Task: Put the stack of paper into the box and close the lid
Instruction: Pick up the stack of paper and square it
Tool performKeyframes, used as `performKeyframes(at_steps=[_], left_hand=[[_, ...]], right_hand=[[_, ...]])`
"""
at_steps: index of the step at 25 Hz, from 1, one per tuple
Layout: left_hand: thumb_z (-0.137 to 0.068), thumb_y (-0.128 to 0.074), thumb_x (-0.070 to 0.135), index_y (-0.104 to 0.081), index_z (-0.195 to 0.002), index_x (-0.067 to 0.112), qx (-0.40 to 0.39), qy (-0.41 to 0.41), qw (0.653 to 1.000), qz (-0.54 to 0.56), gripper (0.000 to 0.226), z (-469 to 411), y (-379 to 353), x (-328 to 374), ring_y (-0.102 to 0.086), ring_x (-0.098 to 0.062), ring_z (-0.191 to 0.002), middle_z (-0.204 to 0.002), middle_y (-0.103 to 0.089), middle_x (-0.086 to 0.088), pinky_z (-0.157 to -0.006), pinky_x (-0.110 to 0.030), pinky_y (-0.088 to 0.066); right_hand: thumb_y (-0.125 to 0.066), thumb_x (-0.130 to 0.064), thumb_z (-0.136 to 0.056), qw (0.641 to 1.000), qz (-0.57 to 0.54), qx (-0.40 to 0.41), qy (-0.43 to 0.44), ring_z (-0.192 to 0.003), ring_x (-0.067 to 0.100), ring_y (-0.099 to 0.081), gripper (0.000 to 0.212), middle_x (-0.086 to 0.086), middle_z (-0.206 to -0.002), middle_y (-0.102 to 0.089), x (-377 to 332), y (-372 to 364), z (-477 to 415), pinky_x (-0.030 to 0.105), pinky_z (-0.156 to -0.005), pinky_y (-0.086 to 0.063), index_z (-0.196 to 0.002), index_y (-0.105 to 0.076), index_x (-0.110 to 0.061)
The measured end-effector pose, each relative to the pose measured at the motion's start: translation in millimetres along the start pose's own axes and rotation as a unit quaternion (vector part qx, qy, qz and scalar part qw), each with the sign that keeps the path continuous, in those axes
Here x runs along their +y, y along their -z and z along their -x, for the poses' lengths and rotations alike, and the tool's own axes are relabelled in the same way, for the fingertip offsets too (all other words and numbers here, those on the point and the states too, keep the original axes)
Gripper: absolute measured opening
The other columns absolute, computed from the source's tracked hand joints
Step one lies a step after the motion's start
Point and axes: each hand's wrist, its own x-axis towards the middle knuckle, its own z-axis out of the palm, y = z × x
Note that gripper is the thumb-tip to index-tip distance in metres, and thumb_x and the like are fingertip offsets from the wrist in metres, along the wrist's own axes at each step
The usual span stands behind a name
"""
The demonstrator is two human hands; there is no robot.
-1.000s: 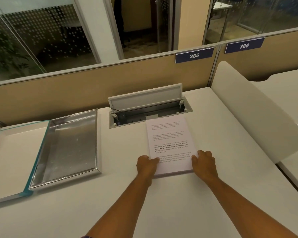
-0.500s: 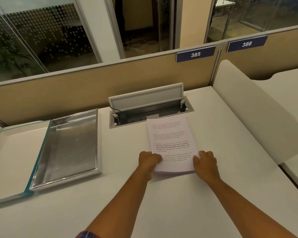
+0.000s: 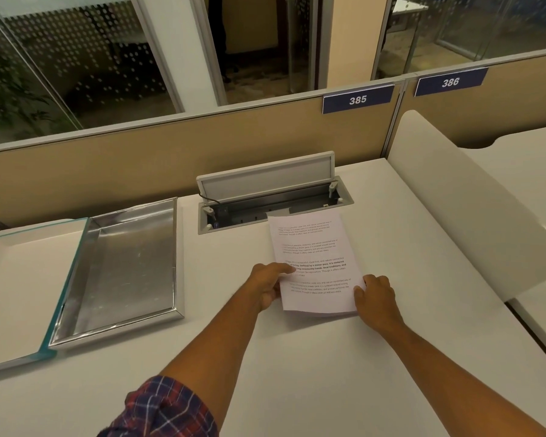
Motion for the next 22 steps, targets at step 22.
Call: performKeyframes(at_steps=[22], left_hand=[[-0.106,-0.058,0.014,-0.068,-0.129,0.024,-0.033,-0.146,0.988,-0.034,0.027,45,34,-31,-0.081,-0.022,-0.101,-0.123,-0.08,0.003,-0.077,-0.039,-0.068]], right_hand=[[-0.048,-0.051,-0.103,0.974,-0.2,-0.092,-0.053,-0.117,0.031,-0.067,0.053,0.009,-0.13,-0.068,-12,22,-2,0.05,-0.104,-0.054,-0.134,-0.059,-0.01]])
